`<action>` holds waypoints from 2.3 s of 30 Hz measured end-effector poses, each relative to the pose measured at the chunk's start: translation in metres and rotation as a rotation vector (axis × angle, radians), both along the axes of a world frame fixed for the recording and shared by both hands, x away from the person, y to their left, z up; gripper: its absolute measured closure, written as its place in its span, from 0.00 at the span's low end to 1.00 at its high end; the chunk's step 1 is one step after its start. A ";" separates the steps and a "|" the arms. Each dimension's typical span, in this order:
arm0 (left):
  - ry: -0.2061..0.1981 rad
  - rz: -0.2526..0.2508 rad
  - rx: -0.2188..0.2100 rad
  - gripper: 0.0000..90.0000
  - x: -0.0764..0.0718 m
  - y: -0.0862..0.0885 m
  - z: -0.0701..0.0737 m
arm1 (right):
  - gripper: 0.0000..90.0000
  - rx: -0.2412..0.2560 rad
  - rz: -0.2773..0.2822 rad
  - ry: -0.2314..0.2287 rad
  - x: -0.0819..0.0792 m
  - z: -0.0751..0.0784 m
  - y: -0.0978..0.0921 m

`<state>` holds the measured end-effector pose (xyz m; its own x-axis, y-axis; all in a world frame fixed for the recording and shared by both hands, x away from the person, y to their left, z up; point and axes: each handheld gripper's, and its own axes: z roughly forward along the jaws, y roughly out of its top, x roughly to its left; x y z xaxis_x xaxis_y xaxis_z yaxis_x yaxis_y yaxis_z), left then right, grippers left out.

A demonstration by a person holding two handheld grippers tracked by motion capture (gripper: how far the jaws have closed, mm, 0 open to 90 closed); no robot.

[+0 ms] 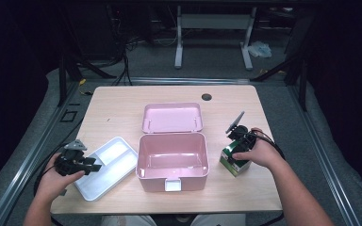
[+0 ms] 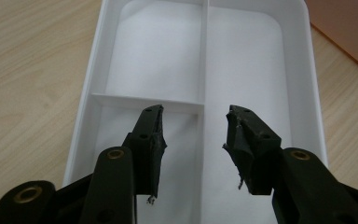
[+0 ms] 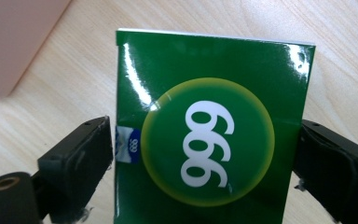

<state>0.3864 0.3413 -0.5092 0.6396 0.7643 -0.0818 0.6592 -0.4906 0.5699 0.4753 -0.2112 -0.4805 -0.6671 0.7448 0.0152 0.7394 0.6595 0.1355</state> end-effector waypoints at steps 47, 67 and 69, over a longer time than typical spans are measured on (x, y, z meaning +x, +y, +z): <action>-0.001 0.003 -0.001 0.63 0.000 0.000 0.000 | 0.18 -0.007 0.091 -0.044 -0.006 0.032 0.006; -0.005 0.005 -0.006 0.62 -0.001 0.000 0.001 | 0.18 0.001 0.177 -0.094 -0.016 0.095 0.012; -0.006 0.002 -0.003 0.62 -0.001 0.000 0.001 | 0.18 -0.003 0.193 -0.098 -0.018 0.107 0.015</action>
<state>0.3856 0.3416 -0.5082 0.6385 0.7654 -0.0809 0.6570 -0.4873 0.5753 0.4575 -0.1960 -0.3739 -0.7955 0.6031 -0.0582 0.5829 0.7880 0.1984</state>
